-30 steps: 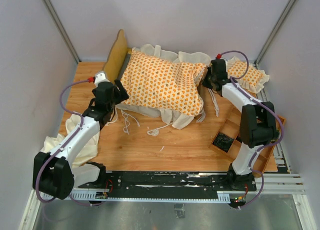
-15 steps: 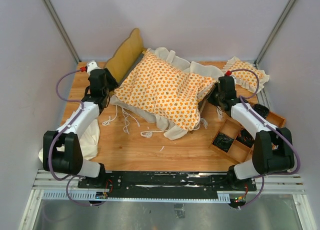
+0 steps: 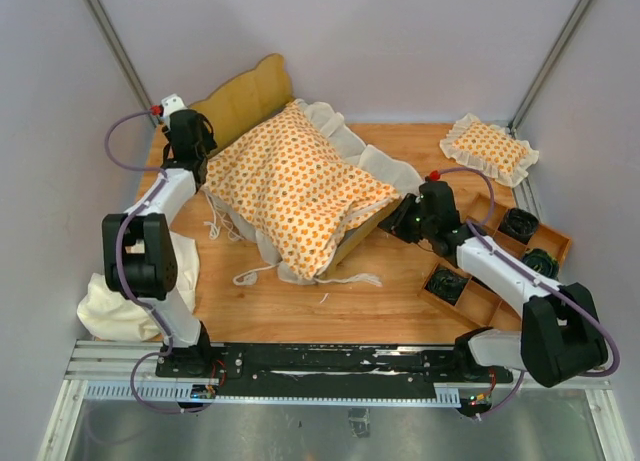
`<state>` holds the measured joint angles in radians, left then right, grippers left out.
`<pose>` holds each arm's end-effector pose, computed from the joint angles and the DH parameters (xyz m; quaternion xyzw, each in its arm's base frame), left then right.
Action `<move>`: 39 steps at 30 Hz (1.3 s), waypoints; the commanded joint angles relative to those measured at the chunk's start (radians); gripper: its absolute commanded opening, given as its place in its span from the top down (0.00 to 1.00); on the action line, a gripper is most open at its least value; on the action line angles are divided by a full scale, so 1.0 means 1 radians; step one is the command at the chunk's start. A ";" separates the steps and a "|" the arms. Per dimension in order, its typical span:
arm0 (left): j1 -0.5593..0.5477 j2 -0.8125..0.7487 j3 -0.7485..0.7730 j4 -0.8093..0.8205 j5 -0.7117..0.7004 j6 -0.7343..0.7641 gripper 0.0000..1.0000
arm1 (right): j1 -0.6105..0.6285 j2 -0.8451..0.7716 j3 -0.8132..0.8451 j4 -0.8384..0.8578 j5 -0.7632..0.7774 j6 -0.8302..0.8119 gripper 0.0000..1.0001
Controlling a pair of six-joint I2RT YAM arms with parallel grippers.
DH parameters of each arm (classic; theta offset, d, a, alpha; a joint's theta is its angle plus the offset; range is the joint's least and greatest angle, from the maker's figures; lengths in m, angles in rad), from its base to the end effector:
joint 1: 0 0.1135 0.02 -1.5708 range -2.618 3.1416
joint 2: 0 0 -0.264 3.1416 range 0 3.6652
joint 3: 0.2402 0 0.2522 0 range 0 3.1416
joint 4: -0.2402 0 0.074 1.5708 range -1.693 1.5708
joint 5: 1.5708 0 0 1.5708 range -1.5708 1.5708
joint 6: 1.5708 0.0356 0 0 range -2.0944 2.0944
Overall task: Set up the pet bed
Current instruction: Adjust the bed frame at the center of the board.
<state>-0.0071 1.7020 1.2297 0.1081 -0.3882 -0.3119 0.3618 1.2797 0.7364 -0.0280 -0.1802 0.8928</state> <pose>0.4000 0.0106 0.2791 -0.2308 0.7820 0.0684 0.5749 0.2565 0.1039 0.2322 0.1878 0.8548 0.3441 0.3400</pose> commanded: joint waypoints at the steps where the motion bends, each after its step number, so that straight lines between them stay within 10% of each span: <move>1: -0.044 0.079 0.112 0.112 0.305 -0.015 0.44 | 0.048 -0.039 -0.033 -0.056 -0.062 -0.073 0.74; 15: -0.171 -0.228 -0.030 -0.012 0.284 -0.036 0.30 | -0.148 -0.154 0.103 -0.095 -0.143 -0.491 0.53; 39: -0.256 -0.675 -0.572 -0.177 0.436 -0.331 0.28 | -0.224 0.943 1.284 -0.659 -0.641 -0.937 0.38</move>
<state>-0.2527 1.0336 0.7097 -0.1135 -0.0090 -0.5735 0.1501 2.1311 1.9278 -0.5503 -0.6270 0.0032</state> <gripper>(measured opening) 0.726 0.620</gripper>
